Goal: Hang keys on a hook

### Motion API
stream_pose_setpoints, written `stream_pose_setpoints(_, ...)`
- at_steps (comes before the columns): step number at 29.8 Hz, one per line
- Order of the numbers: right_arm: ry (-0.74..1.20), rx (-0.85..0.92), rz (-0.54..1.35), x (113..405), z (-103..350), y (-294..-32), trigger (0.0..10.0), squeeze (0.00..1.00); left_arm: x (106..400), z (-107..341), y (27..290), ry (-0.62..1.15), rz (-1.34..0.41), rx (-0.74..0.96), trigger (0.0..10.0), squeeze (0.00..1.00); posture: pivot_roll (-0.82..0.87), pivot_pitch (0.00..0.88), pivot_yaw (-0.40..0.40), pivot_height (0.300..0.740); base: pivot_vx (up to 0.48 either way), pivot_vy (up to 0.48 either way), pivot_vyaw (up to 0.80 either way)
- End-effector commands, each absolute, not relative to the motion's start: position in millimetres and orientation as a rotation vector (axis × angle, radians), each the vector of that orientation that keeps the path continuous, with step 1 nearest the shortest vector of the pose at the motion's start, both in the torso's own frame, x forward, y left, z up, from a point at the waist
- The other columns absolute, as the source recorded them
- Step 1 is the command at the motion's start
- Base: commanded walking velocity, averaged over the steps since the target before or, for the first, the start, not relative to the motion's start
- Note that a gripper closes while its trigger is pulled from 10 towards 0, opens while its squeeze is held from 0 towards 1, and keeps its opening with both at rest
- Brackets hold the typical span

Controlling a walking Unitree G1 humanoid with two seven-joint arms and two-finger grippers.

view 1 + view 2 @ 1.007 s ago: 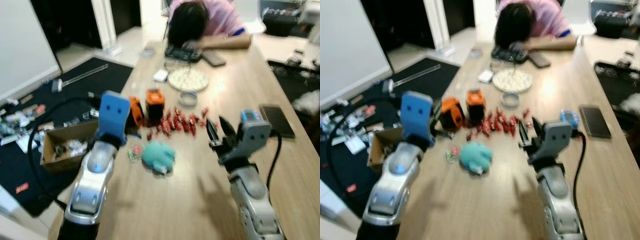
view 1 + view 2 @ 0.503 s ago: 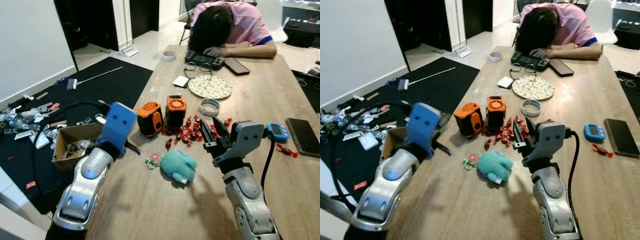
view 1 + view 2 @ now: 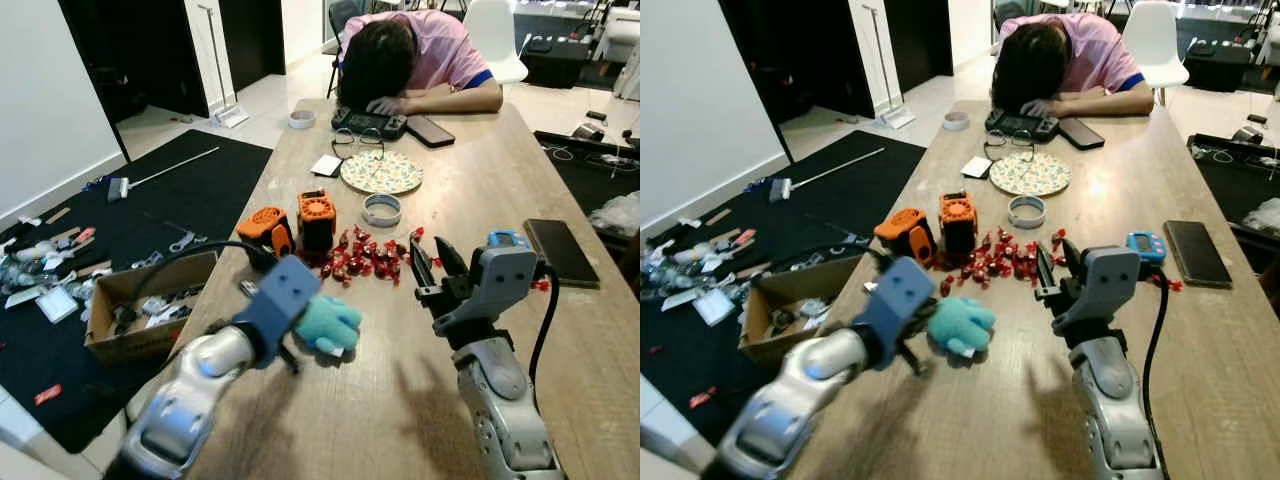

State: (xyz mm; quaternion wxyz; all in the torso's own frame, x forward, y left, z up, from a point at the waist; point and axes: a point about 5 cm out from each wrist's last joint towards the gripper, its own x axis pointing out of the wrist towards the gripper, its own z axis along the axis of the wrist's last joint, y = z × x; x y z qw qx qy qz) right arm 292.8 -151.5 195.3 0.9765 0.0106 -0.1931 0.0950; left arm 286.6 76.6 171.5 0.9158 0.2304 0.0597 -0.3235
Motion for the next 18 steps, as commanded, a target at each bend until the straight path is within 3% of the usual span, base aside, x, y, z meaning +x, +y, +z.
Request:
stream_pose_setpoints(1,-0.378,0.018,0.197,293.0,192.2,-150.1,10.0,0.0,292.4,167.5,77.2,0.137,-0.643,0.497,10.0,1.0,0.08,0.164,0.074,0.74,0.0,0.0,0.0)
stream_pose_setpoints(6,-0.38,0.016,0.184,291.2,191.9,-152.4,10.0,0.0,306.4,164.7,103.1,0.188,-0.55,0.529,10.0,1.0,0.06,0.164,0.089,0.74,0.0,0.0,0.0)
stream_pose_setpoints(7,-0.38,0.014,0.179,290.2,191.7,-153.4,10.0,0.0,309.3,165.8,115.7,0.207,-0.512,0.52,10.0,0.72,0.05,0.163,0.09,0.74,0.0,0.0,0.0)
stream_pose_setpoints(8,-0.379,0.014,0.174,289.1,191.3,-154.5,10.0,0.0,311.6,169.2,132.3,0.227,-0.471,0.489,10.0,0.0,0.05,0.164,0.092,0.74,0.0,0.0,0.0)
stream_pose_setpoints(12,-0.377,0.012,0.168,287.9,190.4,-155.9,10.0,0.0,312.0,176.8,171.1,0.264,-0.413,0.424,10.0,0.0,0.06,0.164,0.09,0.74,0.0,0.0,0.0)
stream_pose_setpoints(18,-0.373,0.012,0.178,289.4,189.8,-154.7,10.0,0.0,302.8,180.3,201.5,0.298,-0.418,0.385,10.0,0.0,0.07,0.163,0.082,0.74,0.0,0.0,0.0)
